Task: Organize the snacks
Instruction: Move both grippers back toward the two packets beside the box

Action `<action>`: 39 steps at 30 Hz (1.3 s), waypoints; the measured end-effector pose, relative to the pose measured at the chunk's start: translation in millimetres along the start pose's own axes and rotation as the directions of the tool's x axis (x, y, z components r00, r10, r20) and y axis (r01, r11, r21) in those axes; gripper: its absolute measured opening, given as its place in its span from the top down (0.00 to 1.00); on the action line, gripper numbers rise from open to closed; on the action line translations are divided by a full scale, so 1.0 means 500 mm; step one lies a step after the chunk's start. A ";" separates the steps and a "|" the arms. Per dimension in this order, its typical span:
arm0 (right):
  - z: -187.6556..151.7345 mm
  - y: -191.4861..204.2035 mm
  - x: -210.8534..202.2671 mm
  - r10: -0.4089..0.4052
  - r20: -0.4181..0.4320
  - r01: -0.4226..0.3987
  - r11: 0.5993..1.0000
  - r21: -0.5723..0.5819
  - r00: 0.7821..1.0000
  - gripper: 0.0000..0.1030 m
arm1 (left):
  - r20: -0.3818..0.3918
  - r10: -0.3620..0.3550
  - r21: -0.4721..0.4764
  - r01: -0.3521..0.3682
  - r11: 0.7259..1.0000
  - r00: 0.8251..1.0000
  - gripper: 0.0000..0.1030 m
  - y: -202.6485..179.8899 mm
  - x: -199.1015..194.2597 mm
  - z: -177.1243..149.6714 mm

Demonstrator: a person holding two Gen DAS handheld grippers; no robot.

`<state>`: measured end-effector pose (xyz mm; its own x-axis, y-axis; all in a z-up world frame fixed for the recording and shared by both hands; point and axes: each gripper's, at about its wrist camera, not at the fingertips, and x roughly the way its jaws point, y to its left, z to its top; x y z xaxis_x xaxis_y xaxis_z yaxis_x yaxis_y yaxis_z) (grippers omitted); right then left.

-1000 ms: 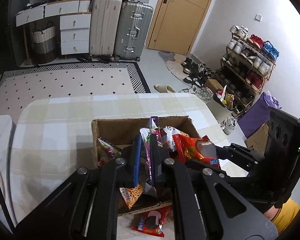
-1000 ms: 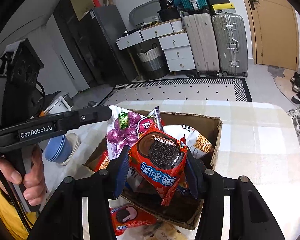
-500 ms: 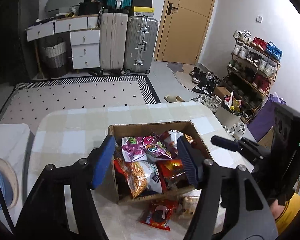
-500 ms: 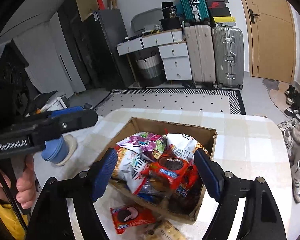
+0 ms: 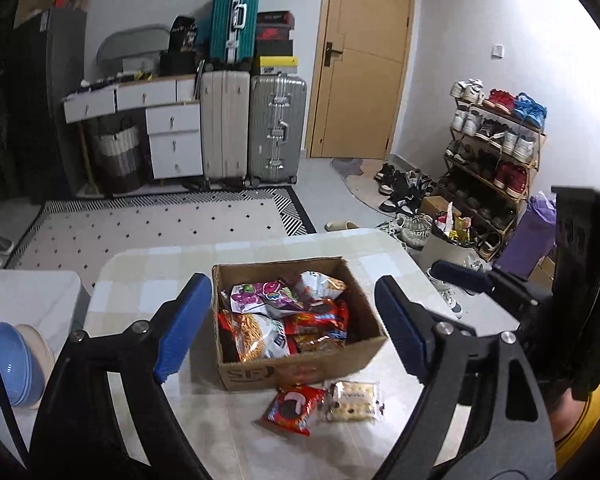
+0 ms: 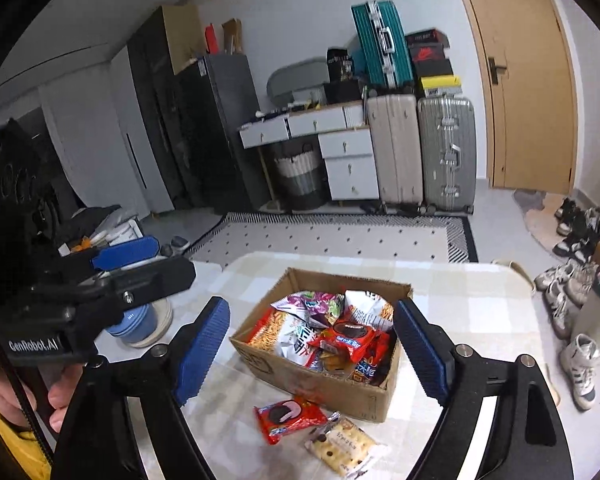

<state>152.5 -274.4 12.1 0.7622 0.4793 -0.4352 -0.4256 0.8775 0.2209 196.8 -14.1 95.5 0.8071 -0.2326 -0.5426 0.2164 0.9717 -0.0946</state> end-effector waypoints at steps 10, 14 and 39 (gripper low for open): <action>-0.016 0.088 -0.200 -0.009 0.146 0.019 0.997 -0.073 0.989 0.07 | 0.136 -0.007 0.014 0.005 1.000 0.991 0.00 -0.069 -0.229 -0.006; -0.035 0.110 -0.268 -0.021 0.188 0.039 0.995 -0.091 0.982 0.05 | 0.177 0.018 -0.004 -0.017 1.000 0.984 0.00 -0.086 -0.318 -0.024; -0.364 0.169 -0.361 0.024 0.230 -0.011 0.998 -0.056 0.973 0.01 | 0.140 0.217 -0.143 -0.197 0.970 0.966 0.00 -0.033 -0.485 -0.483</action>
<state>-109.6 -289.9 -49.6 0.8435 0.4910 -0.2179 -0.4606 0.8698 0.1769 -135.2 36.3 26.9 0.9035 -0.0198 -0.4280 -0.0275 0.9942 -0.1042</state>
